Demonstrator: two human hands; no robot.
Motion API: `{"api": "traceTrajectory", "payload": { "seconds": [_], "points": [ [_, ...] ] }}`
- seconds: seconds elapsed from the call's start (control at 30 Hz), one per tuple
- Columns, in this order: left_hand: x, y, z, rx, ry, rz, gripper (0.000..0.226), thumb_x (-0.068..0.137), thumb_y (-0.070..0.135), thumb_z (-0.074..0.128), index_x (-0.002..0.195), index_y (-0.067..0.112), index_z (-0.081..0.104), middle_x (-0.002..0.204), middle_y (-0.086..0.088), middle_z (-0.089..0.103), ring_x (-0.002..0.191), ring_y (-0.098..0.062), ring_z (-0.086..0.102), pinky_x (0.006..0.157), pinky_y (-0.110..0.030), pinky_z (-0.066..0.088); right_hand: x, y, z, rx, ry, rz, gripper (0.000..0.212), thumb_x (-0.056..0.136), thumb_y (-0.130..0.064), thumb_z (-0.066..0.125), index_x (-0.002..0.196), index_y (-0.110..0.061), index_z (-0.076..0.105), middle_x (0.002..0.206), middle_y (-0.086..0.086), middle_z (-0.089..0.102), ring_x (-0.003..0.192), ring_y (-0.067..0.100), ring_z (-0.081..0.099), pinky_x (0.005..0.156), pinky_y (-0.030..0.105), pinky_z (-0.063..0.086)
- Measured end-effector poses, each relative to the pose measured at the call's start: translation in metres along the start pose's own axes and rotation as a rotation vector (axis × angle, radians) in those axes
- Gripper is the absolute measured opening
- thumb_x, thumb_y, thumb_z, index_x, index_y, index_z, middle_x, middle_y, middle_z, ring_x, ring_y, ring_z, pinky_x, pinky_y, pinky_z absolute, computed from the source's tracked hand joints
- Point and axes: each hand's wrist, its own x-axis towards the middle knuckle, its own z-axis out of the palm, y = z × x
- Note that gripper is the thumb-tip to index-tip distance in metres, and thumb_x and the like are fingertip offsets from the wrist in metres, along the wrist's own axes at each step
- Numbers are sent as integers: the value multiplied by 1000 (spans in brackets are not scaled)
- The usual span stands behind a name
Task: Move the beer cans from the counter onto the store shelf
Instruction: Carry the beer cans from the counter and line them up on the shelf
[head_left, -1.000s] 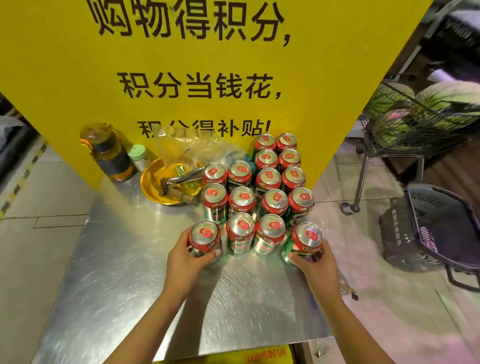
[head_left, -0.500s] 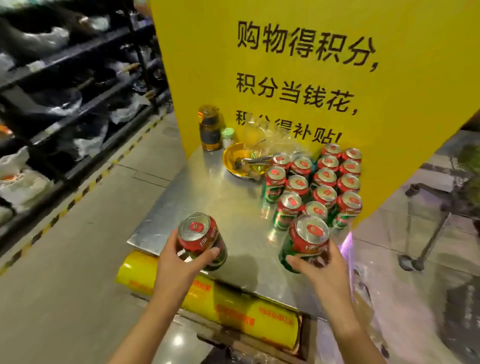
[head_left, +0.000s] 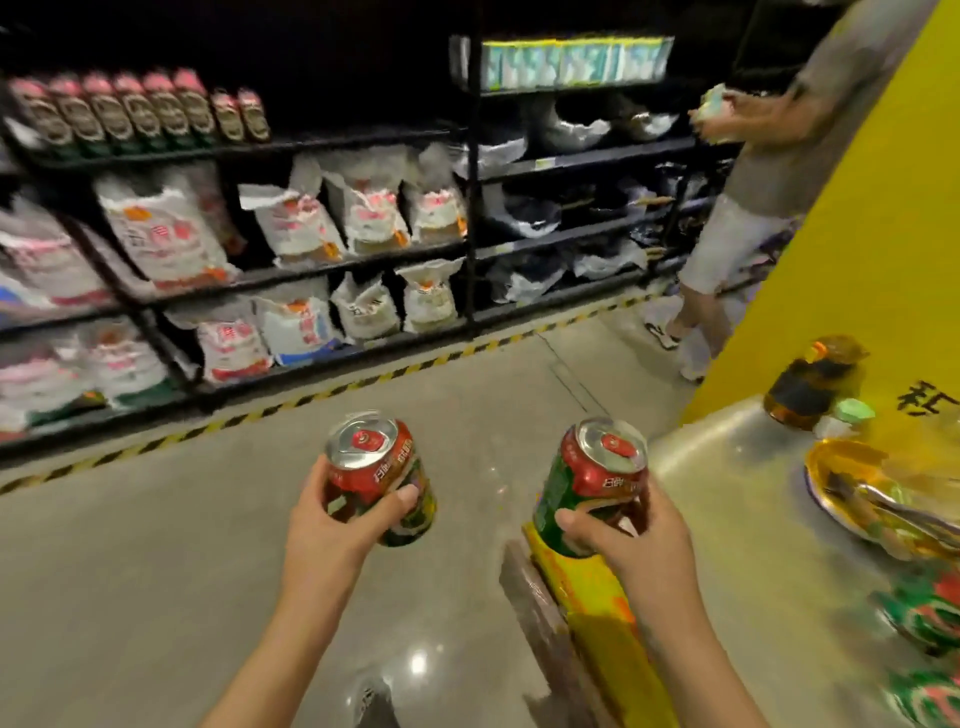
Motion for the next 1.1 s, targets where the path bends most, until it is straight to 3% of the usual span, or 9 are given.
{"api": "traceTrajectory", "payload": {
  "seconds": [0.17,0.27,0.33,0.4,0.47,0.67,0.9,1.03,1.1],
  "points": [
    [79,11,-66,-23,186,53,74,35,46,79,105,38,55,107,11,63,102,-9,59,83,-29,47,72,-25,111,7,-207,-52,67,44,-31,82,108,-27,62,93,-13,70,86,-3,63,63,7,47],
    [131,17,-104,-9,242,72,67,55,25,87,112,33,52,112,5,61,108,-17,56,89,-32,44,114,-34,175,13,-283,-40,62,52,-20,87,108,-27,62,96,-10,69,92,3,62,68,14,47],
    [165,17,-127,15,275,73,66,64,14,81,120,29,48,116,2,57,111,-20,52,90,-33,42,139,-37,213,28,-307,-40,67,49,-24,87,110,-26,62,99,-7,69,94,6,63,73,18,47],
    [200,17,-147,38,286,78,70,60,16,84,119,30,48,113,4,59,110,-20,53,87,-32,43,163,-42,246,39,-312,-30,68,47,-26,86,111,-28,61,99,-7,69,93,5,63,74,19,48],
    [234,21,-159,61,268,97,72,53,20,88,114,33,51,107,11,61,106,-16,55,81,-27,45,187,-45,273,60,-310,-26,62,53,-15,87,107,-30,61,98,-7,69,93,5,62,70,17,47],
    [347,37,-163,98,212,89,70,57,22,88,118,31,54,112,10,62,107,-13,55,75,-19,43,274,-61,326,45,-264,-4,74,36,-39,80,107,-30,62,96,-7,70,94,7,62,70,19,46],
    [499,58,-144,83,237,111,55,62,24,83,104,44,52,106,19,61,102,0,53,75,-19,44,424,-80,399,30,-292,-43,51,62,-9,82,105,-27,61,97,-6,68,96,9,59,69,20,43],
    [584,73,-140,69,269,98,50,65,20,82,100,41,54,102,15,63,98,-3,57,76,-21,47,511,-94,449,11,-326,-58,62,41,-33,85,99,-24,65,88,-6,71,89,13,64,68,22,46],
    [623,77,-144,71,299,94,48,64,21,82,97,42,54,100,14,64,96,-4,58,75,-22,49,551,-99,475,11,-353,-63,60,43,-32,83,99,-26,65,90,-6,71,90,14,64,69,25,47]
  ]
}}
